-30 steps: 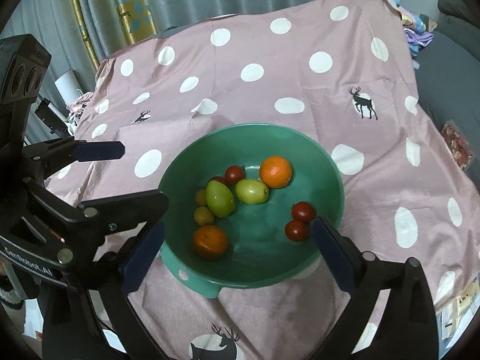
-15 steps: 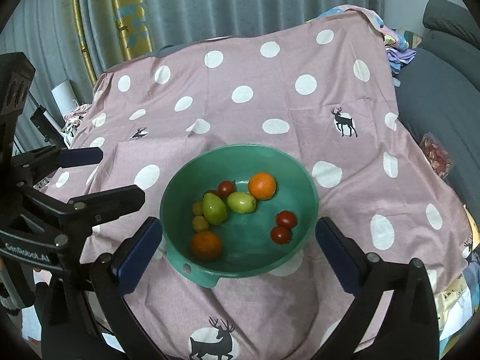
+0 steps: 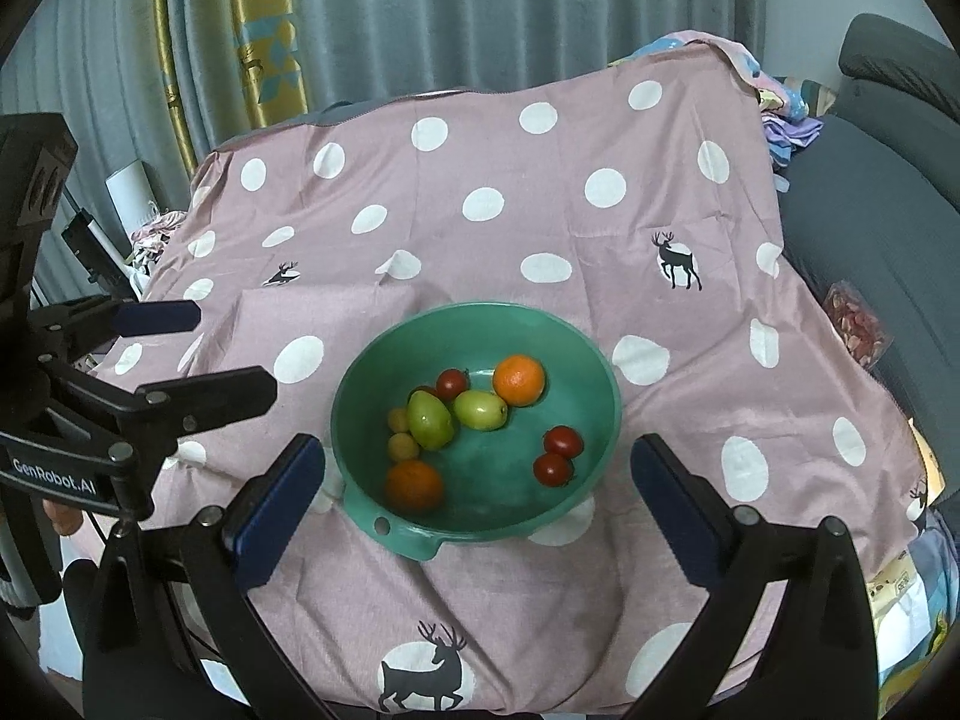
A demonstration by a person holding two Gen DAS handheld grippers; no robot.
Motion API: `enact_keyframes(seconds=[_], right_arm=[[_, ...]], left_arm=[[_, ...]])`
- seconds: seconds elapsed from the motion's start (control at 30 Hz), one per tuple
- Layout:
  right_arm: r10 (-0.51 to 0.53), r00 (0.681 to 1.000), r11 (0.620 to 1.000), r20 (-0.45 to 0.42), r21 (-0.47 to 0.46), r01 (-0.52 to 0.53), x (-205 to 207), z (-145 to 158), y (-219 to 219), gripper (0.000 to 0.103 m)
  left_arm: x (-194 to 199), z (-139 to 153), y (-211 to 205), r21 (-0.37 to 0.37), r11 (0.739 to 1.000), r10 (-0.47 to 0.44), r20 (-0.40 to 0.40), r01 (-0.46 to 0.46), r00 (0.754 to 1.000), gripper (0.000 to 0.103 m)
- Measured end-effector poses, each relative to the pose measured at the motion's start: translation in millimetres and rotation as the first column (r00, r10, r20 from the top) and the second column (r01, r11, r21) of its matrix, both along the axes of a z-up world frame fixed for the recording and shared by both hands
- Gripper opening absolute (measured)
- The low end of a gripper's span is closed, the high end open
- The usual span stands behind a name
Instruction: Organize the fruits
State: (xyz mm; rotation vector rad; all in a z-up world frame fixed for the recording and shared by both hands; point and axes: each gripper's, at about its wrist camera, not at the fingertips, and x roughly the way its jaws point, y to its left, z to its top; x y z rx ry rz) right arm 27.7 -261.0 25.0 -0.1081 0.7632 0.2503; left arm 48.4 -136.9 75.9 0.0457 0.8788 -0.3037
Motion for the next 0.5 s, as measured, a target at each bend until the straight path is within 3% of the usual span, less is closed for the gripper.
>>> enact_keyframes(seconds=[0.27, 0.5], right_arm=[[0.028, 1.0, 1.0, 0.009, -0.013, -0.028, 0.3, 3.4, 8.8, 0.103], [0.031, 0.999, 0.999, 0.007, -0.018, -0.031, 2.6, 3.9, 10.2, 0.103]], left_arm=[[-0.9, 6.0, 1.3, 0.043, 0.999, 0.011, 0.026, -0.012, 1.0, 0.102], [0.7, 5.8, -0.3, 0.032, 0.999, 0.0, 0.024, -0.001, 1.0, 0.102]])
